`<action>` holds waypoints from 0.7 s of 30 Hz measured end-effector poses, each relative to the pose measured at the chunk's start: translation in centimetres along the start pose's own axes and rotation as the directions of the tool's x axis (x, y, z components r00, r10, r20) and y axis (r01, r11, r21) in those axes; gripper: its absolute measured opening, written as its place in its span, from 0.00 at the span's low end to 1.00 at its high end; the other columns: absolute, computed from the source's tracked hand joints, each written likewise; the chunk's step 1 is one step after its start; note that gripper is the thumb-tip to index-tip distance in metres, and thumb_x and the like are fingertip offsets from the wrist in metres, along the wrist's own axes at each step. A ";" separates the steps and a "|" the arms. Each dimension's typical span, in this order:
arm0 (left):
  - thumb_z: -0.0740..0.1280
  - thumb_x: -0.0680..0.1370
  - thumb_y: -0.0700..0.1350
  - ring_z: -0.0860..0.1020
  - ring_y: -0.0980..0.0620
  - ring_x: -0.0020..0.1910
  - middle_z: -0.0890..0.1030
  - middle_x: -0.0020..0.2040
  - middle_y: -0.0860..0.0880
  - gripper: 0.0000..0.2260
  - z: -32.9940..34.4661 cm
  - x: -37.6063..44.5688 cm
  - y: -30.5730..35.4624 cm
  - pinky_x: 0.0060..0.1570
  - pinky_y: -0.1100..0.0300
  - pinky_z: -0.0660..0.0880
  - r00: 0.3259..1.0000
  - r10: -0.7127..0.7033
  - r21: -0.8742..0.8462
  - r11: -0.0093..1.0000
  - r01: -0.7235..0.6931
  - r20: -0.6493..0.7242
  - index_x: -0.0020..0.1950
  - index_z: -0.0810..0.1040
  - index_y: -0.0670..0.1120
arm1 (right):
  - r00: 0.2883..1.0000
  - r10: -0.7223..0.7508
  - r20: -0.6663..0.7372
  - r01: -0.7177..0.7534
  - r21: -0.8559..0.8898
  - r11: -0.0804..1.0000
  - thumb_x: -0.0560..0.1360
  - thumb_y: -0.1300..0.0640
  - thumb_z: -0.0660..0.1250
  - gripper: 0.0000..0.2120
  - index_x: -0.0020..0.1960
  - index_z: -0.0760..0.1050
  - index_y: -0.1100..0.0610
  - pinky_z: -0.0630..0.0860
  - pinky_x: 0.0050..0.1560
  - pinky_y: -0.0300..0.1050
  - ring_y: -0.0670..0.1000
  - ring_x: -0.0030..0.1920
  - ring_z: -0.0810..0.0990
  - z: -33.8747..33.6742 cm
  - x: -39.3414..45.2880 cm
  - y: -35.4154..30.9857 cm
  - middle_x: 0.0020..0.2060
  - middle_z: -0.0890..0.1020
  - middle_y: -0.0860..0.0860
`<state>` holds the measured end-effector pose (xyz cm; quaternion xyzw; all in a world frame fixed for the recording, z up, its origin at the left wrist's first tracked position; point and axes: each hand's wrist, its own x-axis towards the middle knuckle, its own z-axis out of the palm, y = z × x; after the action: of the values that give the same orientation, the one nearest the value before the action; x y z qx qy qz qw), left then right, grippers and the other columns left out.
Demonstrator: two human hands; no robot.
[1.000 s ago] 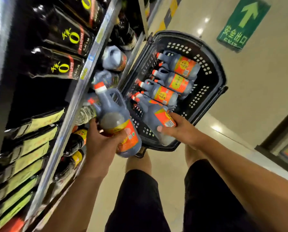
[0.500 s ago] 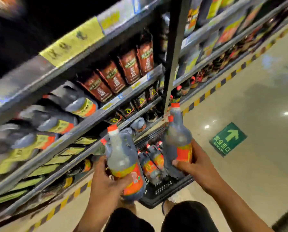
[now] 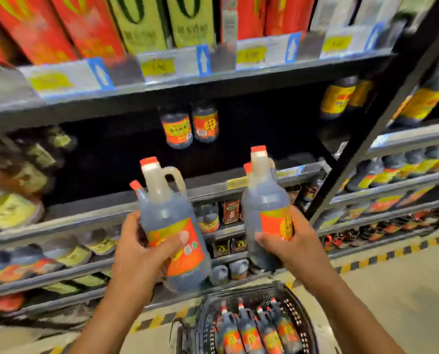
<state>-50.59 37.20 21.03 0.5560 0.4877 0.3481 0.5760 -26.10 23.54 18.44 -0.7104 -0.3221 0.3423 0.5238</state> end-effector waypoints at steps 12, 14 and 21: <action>0.84 0.69 0.40 0.87 0.46 0.44 0.86 0.52 0.43 0.23 -4.2 11.4 7.9 0.38 0.52 0.84 0.995 0.002 -0.037 0.999 -0.006 -0.104 0.59 0.77 0.45 | 0.981 0.006 -0.194 -0.026 -0.100 0.995 0.77 0.46 0.76 0.19 0.55 0.80 0.61 0.72 0.35 0.44 0.49 0.37 0.78 4.2 11.5 -11.7 0.43 0.82 0.55; 0.86 0.65 0.43 0.88 0.42 0.47 0.87 0.53 0.42 0.29 -4.8 13.6 7.9 0.45 0.43 0.87 0.991 -0.018 -0.047 0.999 0.012 -0.131 0.61 0.78 0.44 | 0.968 0.029 -0.251 -0.037 -0.027 0.999 0.76 0.44 0.76 0.21 0.56 0.81 0.62 0.72 0.36 0.44 0.50 0.38 0.79 4.6 13.6 -11.9 0.45 0.84 0.56; 0.84 0.65 0.36 0.85 0.48 0.54 0.84 0.55 0.50 0.36 -5.0 18.0 6.0 0.50 0.52 0.83 0.974 0.072 0.031 0.997 -0.067 -0.213 0.68 0.73 0.48 | 0.948 0.135 -0.287 -0.104 0.121 0.987 0.58 0.52 0.87 0.36 0.62 0.76 0.58 0.81 0.47 0.52 0.60 0.51 0.87 5.6 19.0 -9.9 0.52 0.86 0.58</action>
<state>-49.45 56.52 24.29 0.5387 0.5314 0.4200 0.5011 -21.05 44.41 23.94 -0.7434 -0.1787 0.2801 0.5805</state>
